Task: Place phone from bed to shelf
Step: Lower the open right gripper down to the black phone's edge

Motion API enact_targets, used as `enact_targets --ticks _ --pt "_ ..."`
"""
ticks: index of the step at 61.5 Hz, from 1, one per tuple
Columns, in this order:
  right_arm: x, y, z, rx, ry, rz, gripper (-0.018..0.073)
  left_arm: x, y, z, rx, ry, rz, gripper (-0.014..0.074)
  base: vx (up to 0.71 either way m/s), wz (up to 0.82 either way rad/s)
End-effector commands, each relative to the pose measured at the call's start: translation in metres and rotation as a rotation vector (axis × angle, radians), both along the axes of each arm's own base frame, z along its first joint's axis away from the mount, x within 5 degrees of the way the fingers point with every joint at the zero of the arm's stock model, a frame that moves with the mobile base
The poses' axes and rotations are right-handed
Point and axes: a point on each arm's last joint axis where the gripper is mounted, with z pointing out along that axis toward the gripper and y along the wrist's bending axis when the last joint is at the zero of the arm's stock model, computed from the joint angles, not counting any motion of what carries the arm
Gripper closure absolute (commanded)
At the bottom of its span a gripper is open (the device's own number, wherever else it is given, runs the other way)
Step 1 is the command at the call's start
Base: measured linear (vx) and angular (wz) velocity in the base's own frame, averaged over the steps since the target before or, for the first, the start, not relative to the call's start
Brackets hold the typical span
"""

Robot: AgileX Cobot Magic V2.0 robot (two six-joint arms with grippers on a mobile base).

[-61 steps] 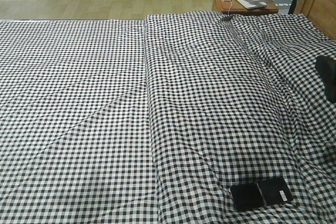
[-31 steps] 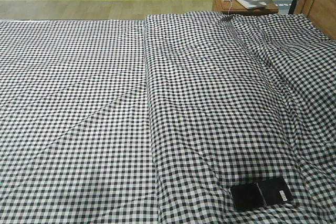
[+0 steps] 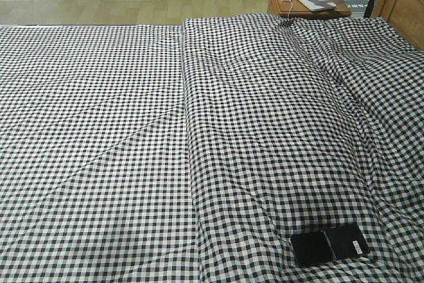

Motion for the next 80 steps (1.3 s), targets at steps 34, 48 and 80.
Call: enact_targets --ticks 34,48,80 --pt "0.104 -0.032 -0.129 0.552 0.155 0.406 -0.0111 -0.001 0.000 0.015 -0.016 -0.099 -0.004 0.0595 0.00 0.00" --pt "0.113 -0.031 -0.179 0.688 0.184 0.471 -0.0106 -0.001 0.000 0.015 -0.016 -0.099 -0.004 0.0595 0.00 0.00" --pt "0.100 -0.013 -0.262 0.892 0.217 0.519 -0.0085 -0.001 0.000 0.015 -0.016 -0.099 -0.004 0.0595 0.00 0.00"
